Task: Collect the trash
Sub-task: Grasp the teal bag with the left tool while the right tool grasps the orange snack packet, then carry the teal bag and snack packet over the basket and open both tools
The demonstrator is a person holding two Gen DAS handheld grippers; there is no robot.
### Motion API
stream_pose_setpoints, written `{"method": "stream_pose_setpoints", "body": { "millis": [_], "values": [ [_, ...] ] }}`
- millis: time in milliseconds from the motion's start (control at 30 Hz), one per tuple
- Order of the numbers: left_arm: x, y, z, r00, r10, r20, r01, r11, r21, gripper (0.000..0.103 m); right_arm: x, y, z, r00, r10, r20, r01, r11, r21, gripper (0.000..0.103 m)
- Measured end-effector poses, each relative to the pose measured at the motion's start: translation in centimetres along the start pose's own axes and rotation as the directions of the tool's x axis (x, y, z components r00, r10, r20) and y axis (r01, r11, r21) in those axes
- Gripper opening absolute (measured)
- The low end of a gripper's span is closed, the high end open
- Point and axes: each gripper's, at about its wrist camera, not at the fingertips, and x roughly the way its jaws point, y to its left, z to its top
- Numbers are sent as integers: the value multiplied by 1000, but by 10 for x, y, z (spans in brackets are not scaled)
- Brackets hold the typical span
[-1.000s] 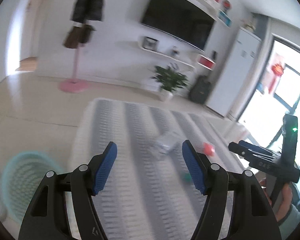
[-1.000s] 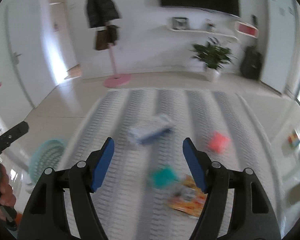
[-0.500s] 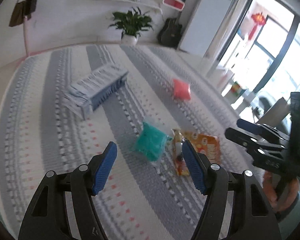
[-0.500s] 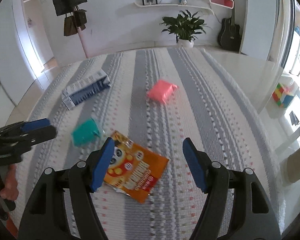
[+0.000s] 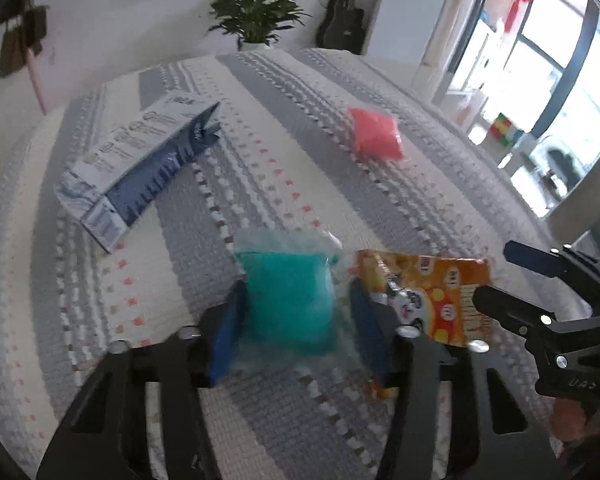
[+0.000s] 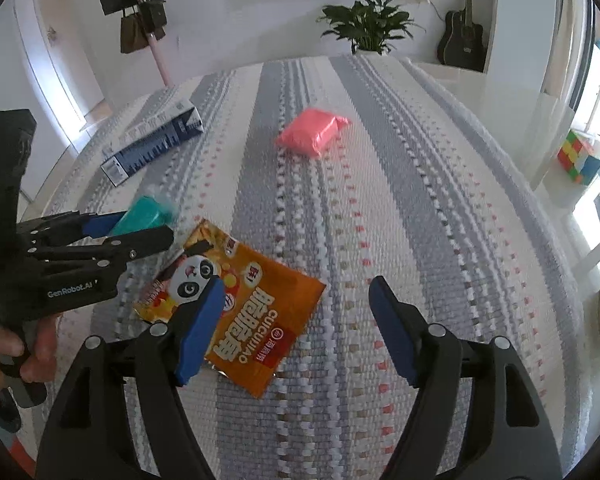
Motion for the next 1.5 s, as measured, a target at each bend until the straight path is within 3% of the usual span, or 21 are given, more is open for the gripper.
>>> {"method": "stream_pose_setpoints", "body": {
  "millis": [233, 333, 500, 733, 1067, 1500],
  "values": [
    [-29, 14, -12, 999, -26, 46, 29, 998, -53, 36, 14, 9, -6, 999, -37, -33, 36, 999, -41, 69],
    [-55, 23, -22, 997, -18, 79, 24, 997, -75, 36, 13, 24, -11, 997, -74, -14, 72, 991, -114, 51],
    [-92, 42, -38, 993, 19, 112, -6, 993, -119, 37, 10, 41, -17, 997, -78, 15, 80, 980, -183, 32],
    [-132, 67, -62, 986, 79, 146, -52, 983, -177, 37, -5, 44, -15, 999, -31, 30, 35, 988, -149, 13],
    [-180, 95, -86, 972, 124, 198, -72, 966, -248, 37, -33, 60, -7, 998, 18, 66, -10, 992, -124, 10],
    [-225, 134, -111, 952, 167, 257, -76, 941, -330, 37, -82, 122, 16, 982, 60, 179, -18, 974, -227, 8]
  ]
}}
